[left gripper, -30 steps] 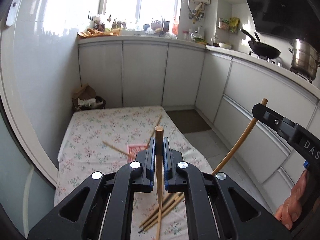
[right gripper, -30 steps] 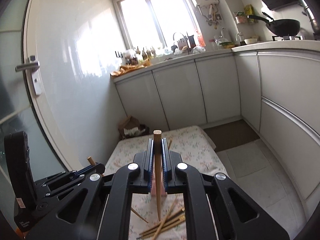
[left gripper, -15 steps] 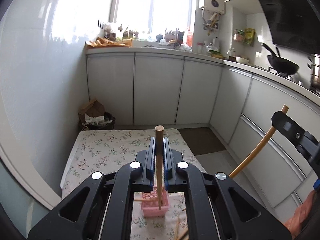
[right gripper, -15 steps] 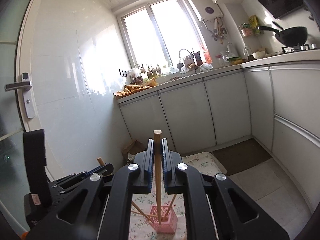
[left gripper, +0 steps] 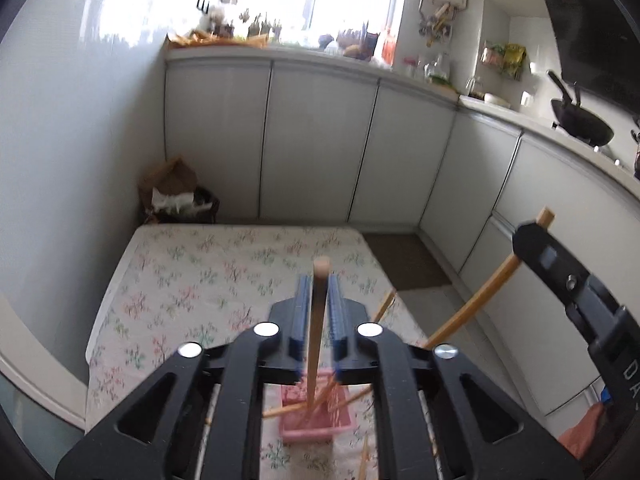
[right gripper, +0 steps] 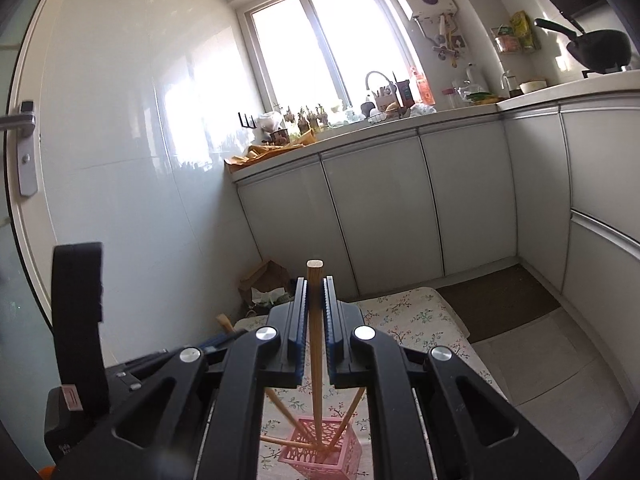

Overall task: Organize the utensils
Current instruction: 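Drop both chopsticks into the pink holder by opening both tools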

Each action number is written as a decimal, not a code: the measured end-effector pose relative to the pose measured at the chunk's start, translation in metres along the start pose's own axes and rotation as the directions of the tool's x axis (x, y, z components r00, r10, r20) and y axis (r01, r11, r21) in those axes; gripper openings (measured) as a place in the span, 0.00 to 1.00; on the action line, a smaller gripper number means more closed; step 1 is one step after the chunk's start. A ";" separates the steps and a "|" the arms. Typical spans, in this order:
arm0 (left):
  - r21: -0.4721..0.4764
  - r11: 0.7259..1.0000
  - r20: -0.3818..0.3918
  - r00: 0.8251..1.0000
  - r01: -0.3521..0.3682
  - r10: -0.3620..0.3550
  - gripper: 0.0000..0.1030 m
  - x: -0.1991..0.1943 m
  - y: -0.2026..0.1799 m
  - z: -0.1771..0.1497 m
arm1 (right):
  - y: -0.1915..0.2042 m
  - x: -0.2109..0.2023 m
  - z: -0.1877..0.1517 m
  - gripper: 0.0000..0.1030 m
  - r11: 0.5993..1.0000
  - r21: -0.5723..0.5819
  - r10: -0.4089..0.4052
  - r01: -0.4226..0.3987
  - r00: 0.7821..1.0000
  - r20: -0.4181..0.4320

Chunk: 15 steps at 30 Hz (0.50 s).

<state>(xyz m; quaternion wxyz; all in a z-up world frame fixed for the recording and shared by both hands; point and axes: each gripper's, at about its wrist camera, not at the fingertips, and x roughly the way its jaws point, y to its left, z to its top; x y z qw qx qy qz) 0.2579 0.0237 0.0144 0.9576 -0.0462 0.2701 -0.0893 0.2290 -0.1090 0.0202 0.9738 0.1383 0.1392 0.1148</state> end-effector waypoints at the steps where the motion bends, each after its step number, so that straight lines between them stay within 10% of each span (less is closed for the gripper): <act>1: -0.010 1.000 0.016 1.000 -0.006 0.006 0.34 -0.004 0.002 -0.003 | 0.001 0.002 -0.003 0.08 1.000 -0.009 -0.002 0.002 1.000 -0.001; 13: -0.089 0.995 0.176 0.983 -0.043 0.058 0.60 -0.065 0.022 0.008 | 0.012 0.019 -0.021 0.08 0.999 -0.038 -0.001 0.000 0.999 -0.038; 15: -0.081 0.993 0.156 0.983 -0.080 0.092 0.60 -0.062 0.024 0.003 | 0.013 0.022 -0.028 0.24 0.999 -0.031 -0.017 0.016 0.998 -0.059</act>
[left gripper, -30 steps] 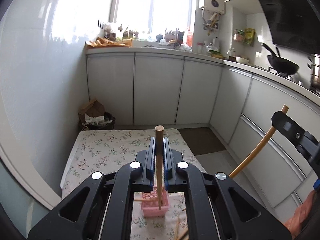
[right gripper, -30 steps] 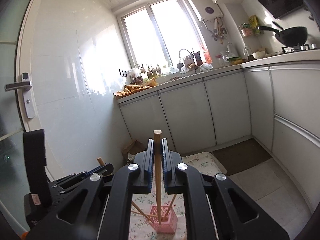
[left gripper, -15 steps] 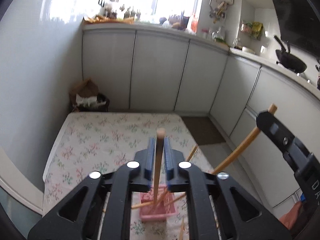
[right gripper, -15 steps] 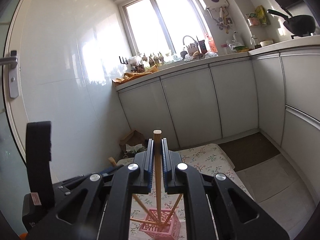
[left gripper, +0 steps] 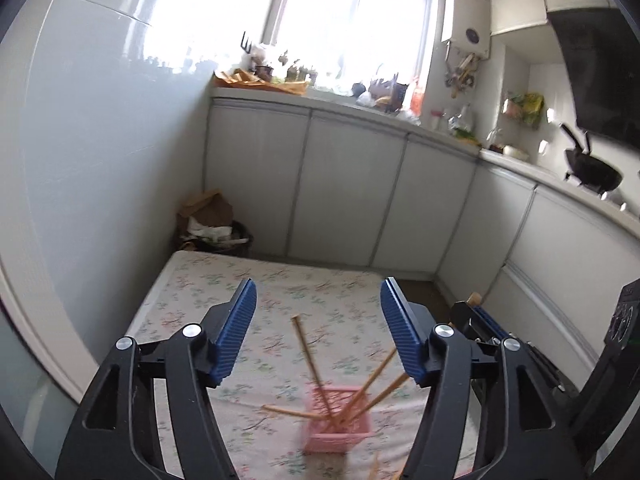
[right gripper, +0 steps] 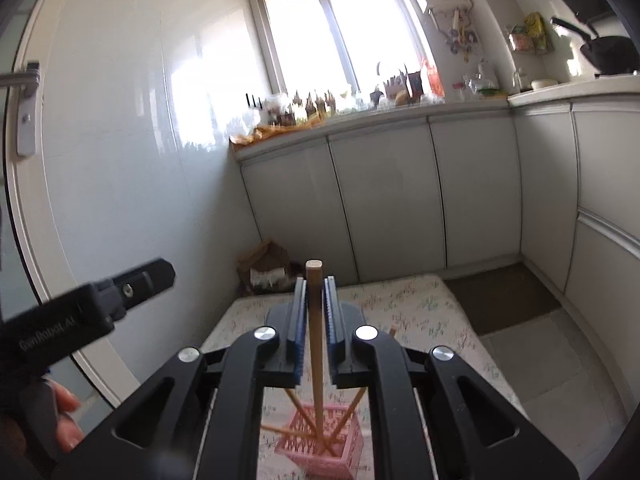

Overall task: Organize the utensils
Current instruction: 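Drop both chopsticks into the pink holder by opening both tools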

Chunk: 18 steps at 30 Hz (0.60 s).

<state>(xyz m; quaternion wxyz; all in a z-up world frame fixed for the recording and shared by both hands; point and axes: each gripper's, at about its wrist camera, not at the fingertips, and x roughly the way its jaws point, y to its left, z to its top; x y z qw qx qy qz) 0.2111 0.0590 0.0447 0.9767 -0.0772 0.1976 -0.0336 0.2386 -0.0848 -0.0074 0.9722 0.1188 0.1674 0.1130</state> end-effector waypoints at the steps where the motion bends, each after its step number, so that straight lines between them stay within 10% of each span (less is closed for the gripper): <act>1: -0.003 1.000 -0.008 1.000 -0.006 0.006 0.60 0.001 0.001 -0.002 | -0.001 -0.002 -0.001 0.29 1.000 0.009 -0.006 0.006 1.000 -0.001; 13: -0.016 0.997 -0.030 0.997 -0.071 0.070 0.75 -0.025 0.005 -0.023 | -0.009 -0.056 -0.004 0.34 0.997 0.017 -0.072 0.072 0.997 0.022; 18: -0.002 0.997 -0.042 0.996 -0.081 0.081 0.82 -0.043 0.001 -0.036 | -0.011 -0.086 -0.010 0.51 0.995 0.036 -0.093 0.091 0.995 0.037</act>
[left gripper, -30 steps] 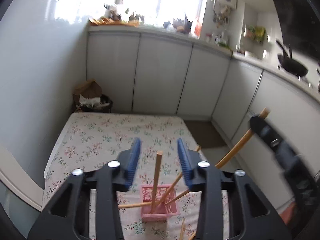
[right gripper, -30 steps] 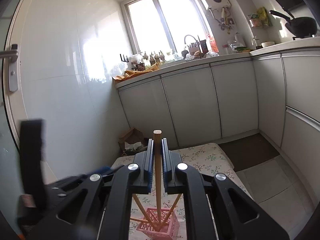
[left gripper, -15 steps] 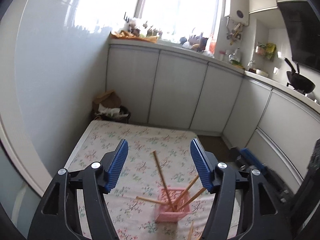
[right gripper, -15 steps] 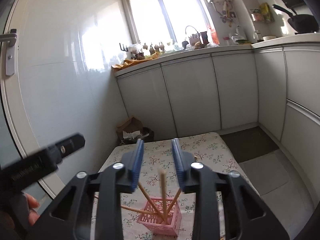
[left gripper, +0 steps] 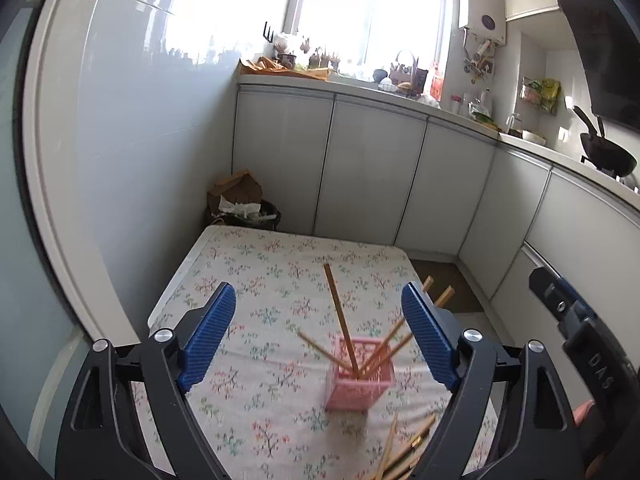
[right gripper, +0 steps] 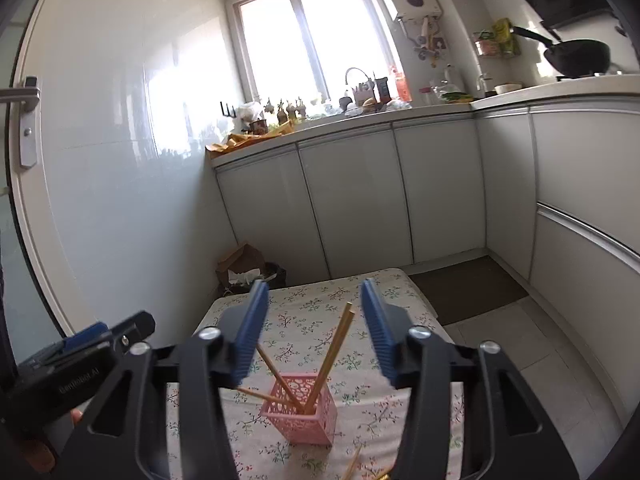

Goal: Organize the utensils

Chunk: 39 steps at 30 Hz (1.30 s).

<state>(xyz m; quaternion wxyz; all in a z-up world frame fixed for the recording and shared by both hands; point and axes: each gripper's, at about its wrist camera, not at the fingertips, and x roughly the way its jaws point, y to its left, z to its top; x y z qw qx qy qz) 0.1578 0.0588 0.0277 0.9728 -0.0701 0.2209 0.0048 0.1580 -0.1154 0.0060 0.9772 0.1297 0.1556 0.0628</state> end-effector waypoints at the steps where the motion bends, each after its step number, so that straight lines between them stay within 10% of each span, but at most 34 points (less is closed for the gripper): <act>1: 0.001 1.000 -0.002 1.000 -0.003 0.003 0.85 -0.004 -0.001 -0.003 | 0.000 -0.004 -0.001 0.53 1.000 0.002 -0.004 0.004 1.000 -0.002; 12: 0.045 0.999 -0.017 1.000 -0.004 0.005 0.93 -0.038 -0.011 -0.025 | -0.017 -0.054 -0.014 0.94 0.994 0.075 -0.077 0.076 0.997 0.010; 25: 0.153 0.988 -0.188 0.982 0.025 0.004 0.93 -0.030 -0.026 -0.078 | -0.053 -0.088 -0.077 0.94 0.987 0.026 -0.150 0.157 0.974 -0.171; 39: 0.060 0.987 -0.680 0.730 0.148 -0.068 0.93 0.075 -0.055 -0.140 | -0.138 -0.069 -0.166 0.94 0.971 0.127 -0.116 0.203 0.864 -0.490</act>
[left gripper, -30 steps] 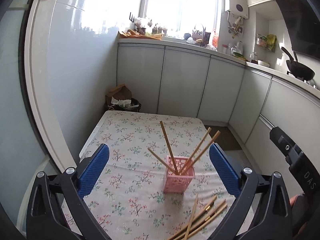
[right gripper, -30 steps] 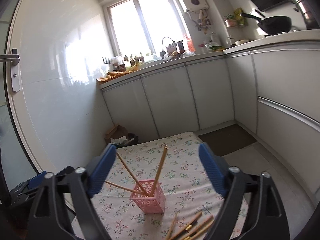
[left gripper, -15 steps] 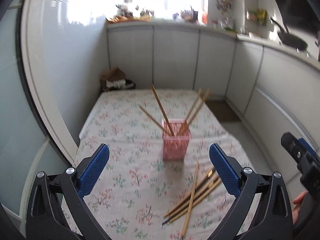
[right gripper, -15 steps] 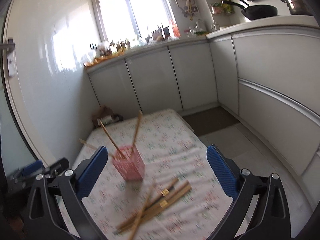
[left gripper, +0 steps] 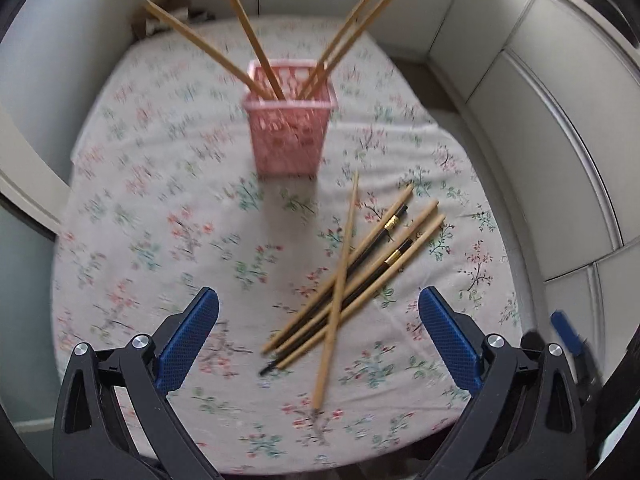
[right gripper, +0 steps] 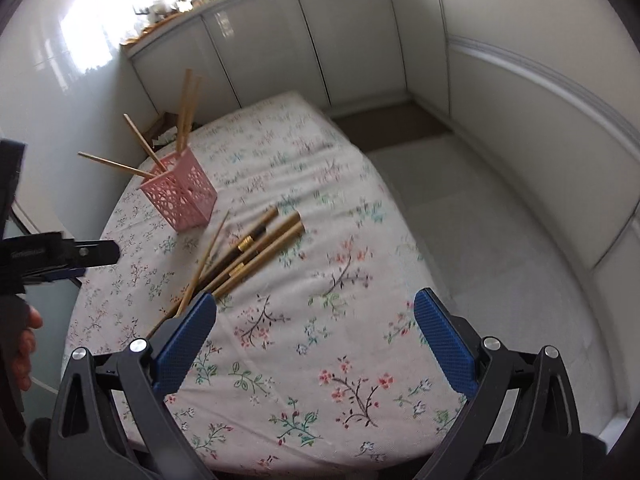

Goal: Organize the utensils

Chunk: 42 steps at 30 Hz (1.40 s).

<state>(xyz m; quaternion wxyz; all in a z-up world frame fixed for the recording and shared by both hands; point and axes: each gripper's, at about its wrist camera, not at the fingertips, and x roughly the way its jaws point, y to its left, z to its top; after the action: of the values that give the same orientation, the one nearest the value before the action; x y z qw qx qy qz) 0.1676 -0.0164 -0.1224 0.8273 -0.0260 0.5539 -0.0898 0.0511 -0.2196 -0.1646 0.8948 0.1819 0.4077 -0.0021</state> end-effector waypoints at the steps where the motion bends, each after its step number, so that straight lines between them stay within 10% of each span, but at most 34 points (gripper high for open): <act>1: -0.018 1.000 -0.028 1.000 0.013 -0.014 0.93 0.009 -0.002 0.005 | -0.002 0.002 0.001 0.94 1.000 0.015 0.011 -0.011 1.000 -0.006; 14: -0.091 0.995 -0.098 0.994 -0.052 0.043 0.56 0.093 -0.021 0.053 | -0.038 0.020 0.007 0.94 0.981 0.191 0.059 -0.042 0.995 -0.083; 22: -0.045 0.998 -0.144 0.989 -0.037 0.031 0.09 0.119 -0.026 0.053 | -0.046 0.033 0.010 0.94 0.969 0.245 0.050 -0.018 0.991 -0.126; 31: -0.035 0.996 0.015 0.996 0.085 -0.085 0.05 0.072 0.004 0.029 | -0.029 0.067 0.037 0.91 0.956 0.282 -0.019 0.079 0.978 -0.210; 35: -0.011 0.990 0.088 0.987 0.137 -0.136 0.05 0.037 0.022 0.009 | -0.010 0.110 0.056 0.73 0.930 0.330 -0.033 0.163 0.930 -0.367; 42: 0.011 0.984 0.234 0.956 0.179 -0.177 0.05 -0.011 0.046 -0.009 | 0.016 0.148 0.067 0.69 0.892 0.354 -0.097 0.283 0.882 -0.461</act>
<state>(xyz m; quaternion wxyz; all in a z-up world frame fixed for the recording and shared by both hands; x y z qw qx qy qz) 0.1608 0.0308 -0.1224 0.8753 -0.0903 0.4483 -0.1573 0.2012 -0.2056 -0.2267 0.7187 0.3199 0.6020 -0.1371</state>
